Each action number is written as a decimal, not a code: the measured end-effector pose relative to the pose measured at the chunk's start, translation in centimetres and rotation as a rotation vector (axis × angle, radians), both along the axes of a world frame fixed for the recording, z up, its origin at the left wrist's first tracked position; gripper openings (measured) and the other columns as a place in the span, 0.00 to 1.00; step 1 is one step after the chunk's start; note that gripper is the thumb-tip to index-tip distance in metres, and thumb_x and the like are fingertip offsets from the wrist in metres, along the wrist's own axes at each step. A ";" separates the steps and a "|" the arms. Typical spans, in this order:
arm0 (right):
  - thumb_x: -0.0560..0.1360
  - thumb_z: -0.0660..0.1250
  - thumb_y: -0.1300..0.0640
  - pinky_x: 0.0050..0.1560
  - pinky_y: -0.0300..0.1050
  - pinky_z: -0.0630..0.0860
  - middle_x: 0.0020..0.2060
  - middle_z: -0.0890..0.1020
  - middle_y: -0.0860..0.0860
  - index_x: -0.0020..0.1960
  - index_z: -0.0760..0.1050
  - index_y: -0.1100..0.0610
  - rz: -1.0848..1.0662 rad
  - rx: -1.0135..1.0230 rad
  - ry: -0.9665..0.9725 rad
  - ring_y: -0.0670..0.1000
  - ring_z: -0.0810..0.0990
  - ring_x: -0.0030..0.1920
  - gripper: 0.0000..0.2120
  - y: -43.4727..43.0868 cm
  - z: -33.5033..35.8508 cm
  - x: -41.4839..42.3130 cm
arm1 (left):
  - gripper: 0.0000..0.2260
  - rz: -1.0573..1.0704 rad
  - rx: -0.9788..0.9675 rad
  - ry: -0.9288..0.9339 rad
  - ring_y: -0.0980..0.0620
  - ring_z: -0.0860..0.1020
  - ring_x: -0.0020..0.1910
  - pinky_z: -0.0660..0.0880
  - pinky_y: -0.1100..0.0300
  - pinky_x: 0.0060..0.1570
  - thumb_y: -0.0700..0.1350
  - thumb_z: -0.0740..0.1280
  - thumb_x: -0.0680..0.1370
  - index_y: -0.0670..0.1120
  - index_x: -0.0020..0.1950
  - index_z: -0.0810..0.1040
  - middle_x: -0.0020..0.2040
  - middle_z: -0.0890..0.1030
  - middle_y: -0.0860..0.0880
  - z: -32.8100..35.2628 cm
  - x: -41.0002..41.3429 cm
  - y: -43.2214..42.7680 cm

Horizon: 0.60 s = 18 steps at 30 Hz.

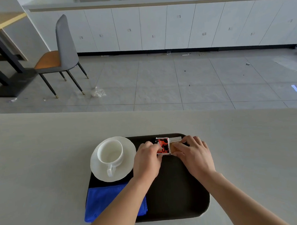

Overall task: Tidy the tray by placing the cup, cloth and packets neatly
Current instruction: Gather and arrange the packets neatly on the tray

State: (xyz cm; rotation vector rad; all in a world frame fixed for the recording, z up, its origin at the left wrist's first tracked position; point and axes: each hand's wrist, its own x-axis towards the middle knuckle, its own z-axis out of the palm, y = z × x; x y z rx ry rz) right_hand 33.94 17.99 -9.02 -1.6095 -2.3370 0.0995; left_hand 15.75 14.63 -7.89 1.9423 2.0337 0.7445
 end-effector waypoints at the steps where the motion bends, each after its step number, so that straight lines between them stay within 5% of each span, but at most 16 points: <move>1: 0.74 0.69 0.45 0.54 0.50 0.72 0.54 0.77 0.48 0.54 0.80 0.44 -0.001 -0.011 0.002 0.54 0.73 0.55 0.10 -0.1 0.1 0.1 | 0.08 0.001 0.001 0.001 0.50 0.76 0.45 0.76 0.56 0.42 0.44 0.74 0.73 0.47 0.51 0.83 0.46 0.80 0.50 0.0 0.0 0.0; 7: 0.70 0.75 0.46 0.51 0.52 0.76 0.55 0.78 0.50 0.58 0.80 0.47 -0.004 -0.038 0.056 0.55 0.73 0.56 0.18 -0.9 0.6 0.7 | 0.10 -0.008 0.007 0.016 0.53 0.75 0.46 0.75 0.61 0.42 0.45 0.75 0.72 0.48 0.52 0.82 0.47 0.80 0.51 0.0 0.0 -0.2; 18: 0.69 0.77 0.54 0.44 0.50 0.77 0.49 0.81 0.48 0.53 0.82 0.51 -0.041 0.017 0.113 0.55 0.72 0.54 0.14 -0.7 0.3 0.6 | 0.08 -0.009 -0.001 0.026 0.51 0.75 0.45 0.73 0.60 0.40 0.44 0.74 0.72 0.47 0.51 0.82 0.46 0.80 0.50 0.0 0.1 -0.2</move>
